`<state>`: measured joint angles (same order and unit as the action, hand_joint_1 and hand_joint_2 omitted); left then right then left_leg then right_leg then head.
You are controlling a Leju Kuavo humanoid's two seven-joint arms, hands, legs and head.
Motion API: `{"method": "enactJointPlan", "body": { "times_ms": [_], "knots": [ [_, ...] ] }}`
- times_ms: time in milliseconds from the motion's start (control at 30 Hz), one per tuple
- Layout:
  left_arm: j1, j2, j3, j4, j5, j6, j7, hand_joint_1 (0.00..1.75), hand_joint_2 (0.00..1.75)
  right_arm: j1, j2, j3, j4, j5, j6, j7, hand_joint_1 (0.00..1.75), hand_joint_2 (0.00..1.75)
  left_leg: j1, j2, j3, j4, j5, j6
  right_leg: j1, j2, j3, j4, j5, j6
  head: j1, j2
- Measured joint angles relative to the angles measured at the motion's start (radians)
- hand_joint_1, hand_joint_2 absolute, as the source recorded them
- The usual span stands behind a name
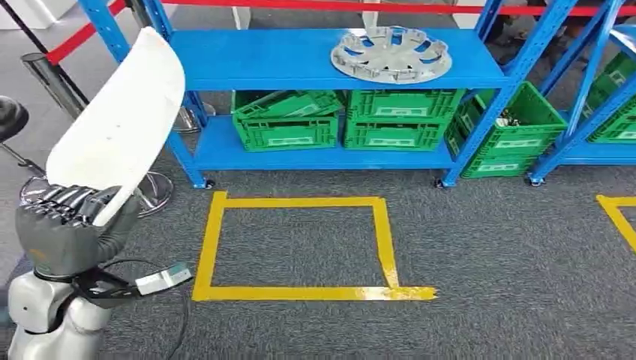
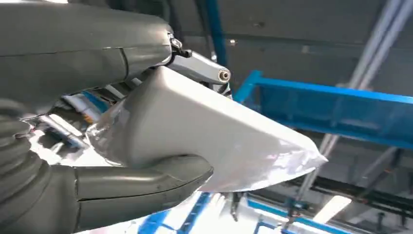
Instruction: Take the parts from the cabinet and place them on the table.
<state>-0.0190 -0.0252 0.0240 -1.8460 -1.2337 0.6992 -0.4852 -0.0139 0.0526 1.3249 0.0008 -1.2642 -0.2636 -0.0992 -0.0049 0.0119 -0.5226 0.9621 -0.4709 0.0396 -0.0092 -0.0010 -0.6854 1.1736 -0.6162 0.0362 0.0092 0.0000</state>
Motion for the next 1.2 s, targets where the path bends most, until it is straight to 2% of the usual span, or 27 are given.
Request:
{"method": "enactJointPlan", "body": {
  "times_ms": [33,67,100,133,167,200,233,267,300,333,367,400,433,467,500,533,767,867,900,967,1000,1033,1067,1100,1133,1167,1200],
  "knots": [
    [0.000,0.000,0.003,0.000,0.000,0.000,-0.002,1.75,1.75,-0.001,0.000,0.000,0.000,0.001,0.000,-0.002,0.00,1.75,-0.003,0.000,-0.020,0.001,0.015,0.001,0.000,0.000,-0.010,0.076,-0.037,0.001,0.000,0.000],
    [0.001,0.000,0.007,0.000,0.003,0.000,-0.007,1.75,1.75,-0.002,0.000,0.000,0.000,0.005,-0.001,-0.004,0.00,1.75,-0.005,0.001,-0.041,0.003,0.033,0.000,0.000,0.000,-0.010,0.137,-0.032,0.001,0.001,0.000],
    [0.004,-0.001,0.011,0.000,0.008,0.000,-0.010,1.75,1.75,-0.002,0.000,0.000,0.000,0.006,-0.001,-0.006,0.00,1.75,-0.006,0.001,-0.061,0.004,0.047,-0.001,0.000,0.000,0.003,0.153,0.008,0.000,0.003,0.000],
    [0.005,-0.002,0.014,0.000,0.014,0.000,-0.010,1.75,1.75,-0.002,0.000,0.000,0.000,0.006,-0.002,-0.009,0.00,1.75,-0.006,0.001,-0.082,0.007,0.061,-0.003,0.001,0.000,0.036,0.133,0.064,-0.001,0.001,0.000],
    [0.006,-0.002,0.017,0.000,0.021,0.000,-0.010,1.75,1.75,-0.002,0.000,0.000,0.000,0.008,-0.002,-0.009,0.00,1.75,-0.006,0.001,-0.100,0.012,0.072,-0.006,0.001,0.000,0.084,0.082,0.102,-0.004,0.002,0.000],
    [0.007,-0.001,0.021,0.000,0.026,0.000,-0.010,1.75,1.75,-0.003,0.000,0.000,0.001,0.011,-0.002,-0.009,0.00,1.75,-0.006,0.000,-0.115,0.019,0.082,-0.009,0.000,0.000,0.154,-0.006,0.105,-0.006,0.001,0.000],
    [0.007,-0.001,0.024,0.000,0.032,0.000,-0.009,1.75,1.75,-0.006,0.000,0.000,0.001,0.012,-0.002,-0.009,0.00,1.75,-0.010,-0.001,-0.125,0.028,0.088,-0.014,0.002,0.001,0.237,-0.112,0.067,-0.008,0.002,0.000],
    [0.007,-0.001,0.029,0.000,0.035,0.000,-0.008,1.75,1.75,-0.008,0.000,0.000,0.001,0.015,-0.002,-0.009,0.00,1.75,-0.011,0.000,-0.133,0.040,0.096,-0.018,0.003,0.002,0.302,-0.226,0.024,-0.011,0.000,0.000],
    [0.009,-0.001,0.034,0.001,0.039,0.000,-0.006,1.75,1.75,-0.012,0.000,0.000,0.001,0.015,-0.002,-0.009,0.00,1.75,-0.009,0.001,-0.137,0.039,0.109,-0.022,0.007,0.004,0.296,-0.232,0.014,-0.016,-0.001,0.000],
    [0.009,-0.001,0.036,0.001,0.040,0.000,-0.005,1.75,1.75,-0.011,0.000,0.000,0.001,0.015,-0.002,-0.009,0.00,1.75,-0.006,0.002,-0.140,0.036,0.120,-0.027,0.009,0.004,0.288,-0.225,0.020,-0.019,0.000,0.000],
    [0.011,-0.001,0.037,0.002,0.041,0.000,-0.004,1.75,1.75,-0.009,0.000,0.000,0.001,0.015,-0.002,-0.008,0.00,1.75,-0.008,0.000,-0.143,0.035,0.132,-0.033,0.008,0.002,0.277,-0.223,0.031,-0.027,-0.001,0.000],
    [0.014,0.000,0.038,0.002,0.044,0.000,-0.002,1.75,1.75,-0.010,0.003,0.000,0.001,0.016,-0.002,-0.008,0.00,1.75,-0.005,-0.003,-0.151,0.040,0.115,-0.039,0.001,-0.005,0.268,-0.223,0.041,-0.037,0.001,0.000],
    [0.015,0.002,0.038,0.004,0.051,0.000,0.000,1.75,1.75,-0.010,0.003,-0.001,0.002,0.015,-0.002,-0.007,0.00,1.75,-0.005,-0.005,-0.157,0.067,0.055,-0.048,0.002,-0.005,0.256,-0.221,0.051,-0.043,-0.004,0.000],
    [0.016,0.003,0.038,0.006,0.055,0.000,0.001,1.75,1.75,-0.009,0.003,-0.001,0.002,0.016,-0.002,-0.007,0.00,1.75,-0.001,-0.005,-0.165,0.124,-0.009,-0.054,0.003,-0.008,0.244,-0.218,0.061,-0.049,-0.008,0.000],
    [0.016,0.003,0.038,0.008,0.064,0.000,0.003,1.75,1.75,-0.011,0.003,-0.001,0.002,0.017,-0.002,-0.008,0.00,1.75,0.003,-0.005,-0.177,0.204,-0.069,-0.059,0.004,-0.009,0.231,-0.214,0.071,-0.052,-0.008,0.000],
    [0.017,0.004,0.038,0.011,0.068,0.000,0.003,1.75,1.75,-0.013,0.003,-0.001,0.002,0.017,-0.002,-0.009,0.00,1.75,0.005,-0.005,-0.188,0.275,-0.106,-0.062,0.005,-0.009,0.226,-0.208,0.079,-0.053,-0.009,0.000],
    [0.017,0.004,0.038,0.011,0.068,0.000,0.003,1.75,1.75,-0.013,0.003,-0.001,0.002,0.017,-0.002,-0.009,0.00,1.75,0.005,-0.005,-0.189,0.280,-0.108,-0.062,0.005,-0.009,0.224,-0.207,0.080,-0.053,-0.009,0.000],
    [0.017,0.005,0.038,0.013,0.072,0.000,0.003,1.75,1.75,-0.014,0.003,-0.001,0.002,0.017,-0.001,-0.009,0.00,1.75,0.007,-0.005,-0.192,0.312,-0.116,-0.064,0.006,-0.009,0.215,-0.204,0.084,-0.052,-0.009,0.000],
    [0.018,0.006,0.037,0.015,0.078,0.000,0.003,1.75,1.75,-0.015,0.003,-0.001,0.002,0.018,-0.002,-0.010,0.00,1.75,0.008,-0.005,-0.192,0.341,-0.116,-0.065,0.006,-0.009,0.204,-0.196,0.089,-0.052,-0.010,0.000],
    [0.019,0.008,0.037,0.020,0.092,0.000,0.003,1.75,1.75,-0.016,0.003,-0.001,0.002,0.018,-0.002,-0.012,0.00,1.75,0.009,-0.005,-0.172,0.349,-0.071,-0.065,0.006,-0.009,0.176,-0.184,0.094,-0.050,-0.010,0.000],
    [0.019,0.012,0.034,0.025,0.109,0.000,0.008,1.75,1.75,-0.016,0.003,-0.001,0.002,0.018,-0.002,-0.013,0.00,1.75,0.009,-0.005,-0.102,0.253,-0.008,-0.059,0.006,-0.008,0.153,-0.174,0.102,-0.048,-0.010,0.000],
    [0.018,0.026,0.021,0.033,0.123,0.000,0.018,1.75,1.75,-0.019,0.004,-0.001,0.002,0.018,-0.001,-0.015,0.00,1.75,0.001,-0.010,0.017,0.056,-0.028,-0.038,0.007,-0.008,0.136,-0.168,0.118,-0.033,-0.008,0.000],
    [0.010,0.040,-0.014,0.051,0.126,0.000,0.040,1.75,1.75,-0.022,0.004,-0.002,0.002,0.020,0.000,-0.011,0.00,1.75,0.007,-0.004,0.014,0.002,-0.012,-0.007,0.008,-0.001,0.077,-0.093,0.066,-0.007,0.000,0.000],
    [0.010,0.042,-0.014,0.054,0.126,0.000,0.043,1.75,1.75,-0.022,0.004,-0.002,0.002,0.020,0.000,-0.011,0.00,1.75,0.006,-0.003,0.008,0.003,-0.010,-0.007,0.006,0.000,0.045,-0.015,0.030,-0.003,0.004,0.000],
    [0.010,0.042,-0.016,0.058,0.126,0.000,0.044,1.75,1.75,-0.021,0.004,-0.002,0.002,0.020,0.000,-0.011,0.00,1.75,0.004,-0.002,0.003,0.005,-0.007,-0.006,0.006,0.000,0.010,0.068,-0.002,-0.001,0.001,0.000],
    [0.010,0.043,-0.018,0.063,0.126,0.000,0.044,1.75,1.75,-0.020,0.004,-0.002,0.003,0.020,0.000,-0.011,0.00,1.75,0.003,-0.001,-0.001,0.008,-0.006,-0.006,0.007,0.000,-0.013,0.124,-0.018,0.002,0.005,0.000],
    [0.010,0.043,-0.021,0.067,0.126,0.000,0.044,1.75,1.75,-0.017,0.004,-0.002,0.003,0.020,0.000,-0.009,0.00,1.75,0.003,-0.001,-0.004,0.012,-0.006,-0.006,0.007,0.000,-0.014,0.134,-0.006,0.003,0.003,0.000]
  ]
}}
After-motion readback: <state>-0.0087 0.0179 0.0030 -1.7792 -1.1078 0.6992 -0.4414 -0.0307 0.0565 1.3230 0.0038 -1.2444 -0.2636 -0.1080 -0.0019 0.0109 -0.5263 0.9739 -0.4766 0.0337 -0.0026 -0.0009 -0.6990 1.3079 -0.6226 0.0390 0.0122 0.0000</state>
